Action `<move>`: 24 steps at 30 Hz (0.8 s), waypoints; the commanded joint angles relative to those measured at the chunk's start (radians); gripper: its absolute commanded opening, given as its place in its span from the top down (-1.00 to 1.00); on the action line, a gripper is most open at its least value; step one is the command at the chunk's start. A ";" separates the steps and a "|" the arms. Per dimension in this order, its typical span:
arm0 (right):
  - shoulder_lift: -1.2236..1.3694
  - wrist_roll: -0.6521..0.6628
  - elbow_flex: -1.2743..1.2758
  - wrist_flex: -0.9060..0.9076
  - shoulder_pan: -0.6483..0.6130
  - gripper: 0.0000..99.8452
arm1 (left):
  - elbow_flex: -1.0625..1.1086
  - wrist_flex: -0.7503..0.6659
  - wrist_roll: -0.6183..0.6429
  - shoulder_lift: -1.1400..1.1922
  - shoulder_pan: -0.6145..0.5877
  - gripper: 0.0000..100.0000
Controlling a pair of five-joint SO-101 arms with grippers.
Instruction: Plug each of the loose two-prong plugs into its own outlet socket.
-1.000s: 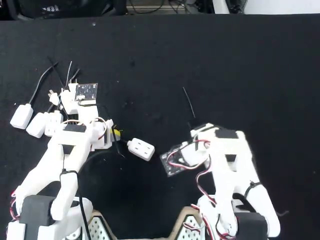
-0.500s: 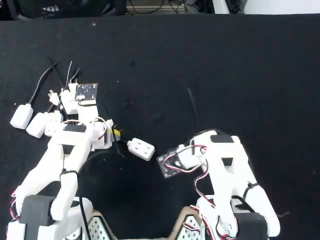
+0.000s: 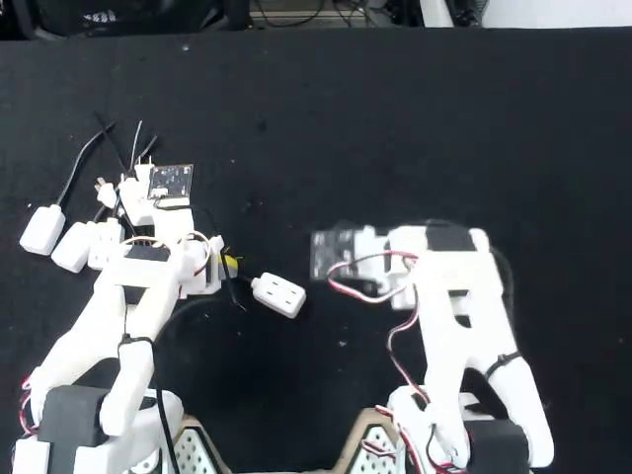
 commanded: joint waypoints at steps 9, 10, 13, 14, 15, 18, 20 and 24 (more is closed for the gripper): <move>0.292 -0.749 -0.019 -0.176 -0.035 0.98 | -0.008 -0.011 0.009 -0.006 -0.002 0.41; 0.309 -0.749 -0.031 -0.180 -0.037 0.98 | -0.008 -0.011 0.009 -0.006 -0.002 0.41; 0.351 -0.744 -0.059 -0.178 -0.054 0.92 | -0.008 -0.011 0.009 -0.006 -0.002 0.41; 0.360 -0.744 -0.061 -0.178 -0.055 0.86 | -0.008 -0.011 0.009 -0.006 -0.002 0.41; 0.367 -0.743 -0.058 -0.181 -0.057 0.81 | -0.008 -0.011 0.009 -0.006 -0.002 0.41; 0.371 -0.743 -0.064 -0.181 -0.052 0.79 | -0.010 -0.011 0.009 -0.006 -0.002 0.41; 0.357 -0.743 -0.067 -0.183 -0.038 0.87 | -0.008 -0.011 0.009 -0.006 -0.002 0.41; 0.286 -0.747 -0.070 -0.176 -0.005 0.97 | -0.008 -0.011 0.009 -0.006 -0.002 0.41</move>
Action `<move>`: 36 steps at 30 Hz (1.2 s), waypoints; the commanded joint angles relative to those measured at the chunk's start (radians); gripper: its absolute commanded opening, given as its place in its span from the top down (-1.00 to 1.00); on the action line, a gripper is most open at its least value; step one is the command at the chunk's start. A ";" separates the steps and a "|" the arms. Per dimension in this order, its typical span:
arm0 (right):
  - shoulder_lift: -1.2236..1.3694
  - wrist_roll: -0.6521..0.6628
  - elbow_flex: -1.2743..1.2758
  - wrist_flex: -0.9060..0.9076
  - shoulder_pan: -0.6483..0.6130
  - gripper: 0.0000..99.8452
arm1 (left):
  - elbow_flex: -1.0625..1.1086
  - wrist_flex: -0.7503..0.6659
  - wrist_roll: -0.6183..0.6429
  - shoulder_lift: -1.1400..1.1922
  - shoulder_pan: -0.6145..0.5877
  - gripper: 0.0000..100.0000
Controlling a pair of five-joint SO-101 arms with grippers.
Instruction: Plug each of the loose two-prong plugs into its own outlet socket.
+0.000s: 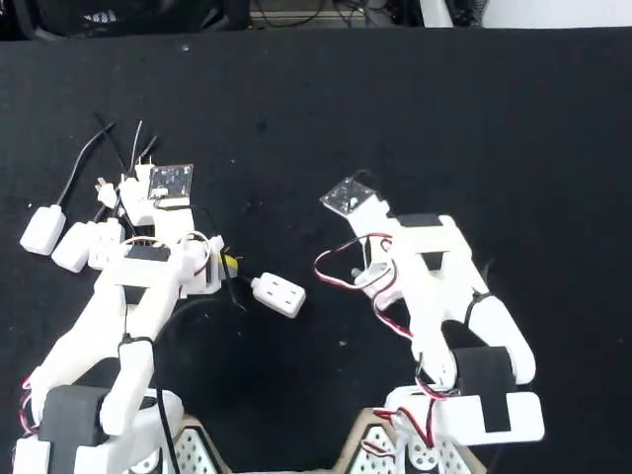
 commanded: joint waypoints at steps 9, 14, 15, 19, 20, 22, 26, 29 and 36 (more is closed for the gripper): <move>-0.354 -0.074 0.047 0.072 -0.117 0.98 | -0.005 -0.003 0.005 -0.017 -0.002 0.41; -0.401 -0.186 0.147 -0.107 -0.338 0.98 | -0.007 -0.002 0.009 -0.031 -0.031 0.41; -0.401 -0.206 0.154 -0.132 -0.377 0.98 | -0.002 -0.002 0.011 -0.049 -0.038 0.41; -0.401 -0.348 0.151 -0.195 -0.483 0.98 | 0.045 -0.009 0.044 -0.163 -0.062 0.41; -0.401 -0.382 0.157 -0.224 -0.493 0.98 | 0.058 -0.009 0.044 -0.193 -0.071 0.41; -0.401 -0.442 0.176 -0.287 -0.499 0.98 | 0.085 -0.011 0.048 -0.258 -0.088 0.46; -0.406 -0.526 0.242 -0.402 -0.502 0.98 | 0.137 -0.011 0.083 -0.387 -0.097 0.63; -0.407 -0.540 0.288 -0.446 -0.535 0.98 | 0.170 -0.011 0.078 -0.479 -0.094 0.64; -0.409 -0.543 0.337 -0.537 -0.661 0.98 | 0.275 -0.011 0.086 -0.690 -0.042 0.50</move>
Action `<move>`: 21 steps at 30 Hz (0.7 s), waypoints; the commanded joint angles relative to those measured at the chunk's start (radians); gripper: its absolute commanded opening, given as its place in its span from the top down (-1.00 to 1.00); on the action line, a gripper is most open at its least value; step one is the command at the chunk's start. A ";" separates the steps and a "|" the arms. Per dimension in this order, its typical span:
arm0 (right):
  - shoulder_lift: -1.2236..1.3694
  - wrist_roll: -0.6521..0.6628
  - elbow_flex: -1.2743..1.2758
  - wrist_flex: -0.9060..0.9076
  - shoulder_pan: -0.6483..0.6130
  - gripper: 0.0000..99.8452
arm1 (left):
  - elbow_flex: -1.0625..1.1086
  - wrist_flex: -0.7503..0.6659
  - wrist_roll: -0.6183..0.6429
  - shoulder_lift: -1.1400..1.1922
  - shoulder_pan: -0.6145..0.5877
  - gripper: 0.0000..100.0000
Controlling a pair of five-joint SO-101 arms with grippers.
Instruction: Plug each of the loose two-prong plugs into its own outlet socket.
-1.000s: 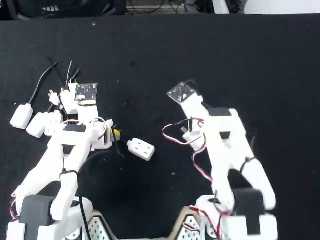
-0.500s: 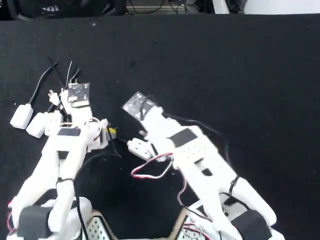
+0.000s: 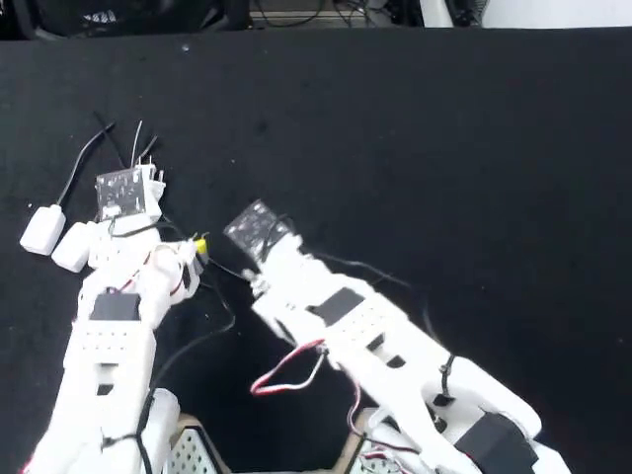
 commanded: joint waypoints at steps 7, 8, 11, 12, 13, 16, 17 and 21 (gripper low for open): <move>-0.044 -0.124 0.045 -0.147 -0.031 0.98 | 0.186 -0.009 0.014 -0.371 0.170 0.53; -0.044 -0.130 0.044 -0.147 -0.031 0.98 | 0.206 -0.009 0.011 -0.408 0.183 0.53; -0.045 -0.129 0.042 -0.144 -0.032 0.98 | 0.254 -0.005 0.008 -0.500 0.208 0.52; -0.045 -0.129 0.042 -0.144 -0.032 0.98 | 0.265 -0.003 0.008 -0.525 0.208 0.52; -0.051 -0.129 0.044 -0.144 -0.032 0.98 | 0.277 -0.003 0.008 -0.546 0.205 0.52; -0.108 -0.127 0.050 -0.107 -0.032 0.98 | 0.300 -0.003 0.006 -0.588 0.206 0.52; -0.140 -0.127 0.053 -0.087 -0.032 0.98 | 0.302 -0.003 0.006 -0.592 0.206 0.52; -0.308 -0.127 0.084 -0.017 -0.032 0.98 | 0.305 -0.003 -0.011 -0.594 0.208 0.52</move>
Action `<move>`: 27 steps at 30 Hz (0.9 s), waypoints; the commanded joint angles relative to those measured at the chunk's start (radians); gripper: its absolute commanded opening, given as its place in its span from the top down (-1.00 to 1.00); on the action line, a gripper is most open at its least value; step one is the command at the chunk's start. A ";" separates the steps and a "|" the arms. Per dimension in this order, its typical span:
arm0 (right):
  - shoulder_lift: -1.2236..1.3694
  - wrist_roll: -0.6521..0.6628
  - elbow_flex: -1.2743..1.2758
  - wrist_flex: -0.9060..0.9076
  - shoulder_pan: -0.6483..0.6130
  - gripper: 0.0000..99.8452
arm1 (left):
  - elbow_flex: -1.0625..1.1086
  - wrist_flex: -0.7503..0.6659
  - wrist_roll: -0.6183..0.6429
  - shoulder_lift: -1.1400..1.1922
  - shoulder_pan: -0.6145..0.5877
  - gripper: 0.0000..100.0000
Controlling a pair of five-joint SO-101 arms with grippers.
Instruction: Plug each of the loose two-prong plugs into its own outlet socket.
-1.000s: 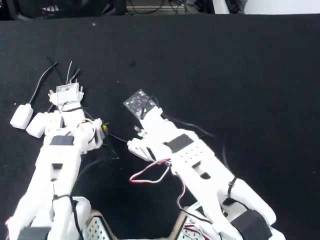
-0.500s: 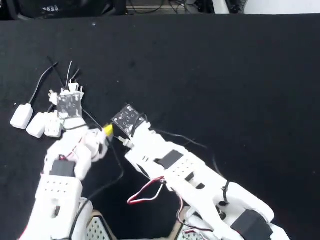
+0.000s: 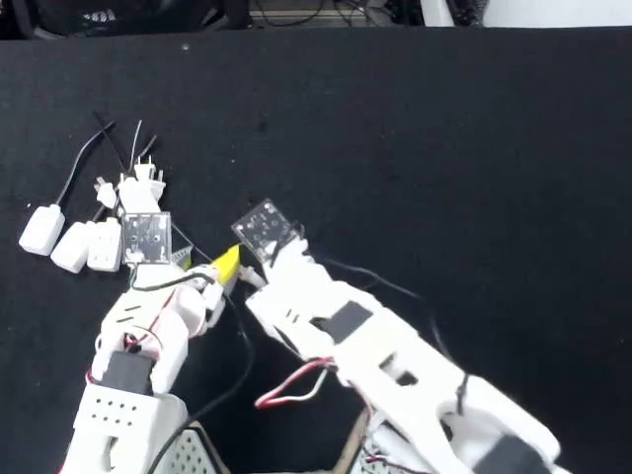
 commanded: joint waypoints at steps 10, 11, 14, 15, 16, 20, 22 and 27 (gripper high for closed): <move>-0.515 0.103 0.186 0.046 -0.008 0.98 | -0.001 -0.003 -0.034 -0.011 0.016 0.53; -0.538 0.107 0.197 0.048 -0.006 0.98 | -0.001 -0.003 -0.034 -0.011 0.016 0.53; -0.570 0.117 0.216 0.048 -0.006 0.98 | -0.001 -0.003 -0.034 -0.011 0.015 0.53; -0.572 0.114 0.217 0.048 -0.005 0.98 | -0.001 -0.002 -0.034 -0.011 0.013 0.53; -0.568 0.110 0.217 0.048 -0.005 0.98 | -0.001 -0.002 -0.034 -0.011 0.013 0.53; -0.567 0.110 0.222 0.041 -0.005 0.98 | -0.001 -0.002 -0.034 -0.011 0.013 0.53; -0.564 0.107 0.223 0.041 -0.005 0.98 | -0.001 -0.002 -0.034 -0.011 0.015 0.53; -0.503 0.018 0.222 -0.006 0.044 0.98 | -0.001 0.009 -0.034 -0.012 0.018 0.53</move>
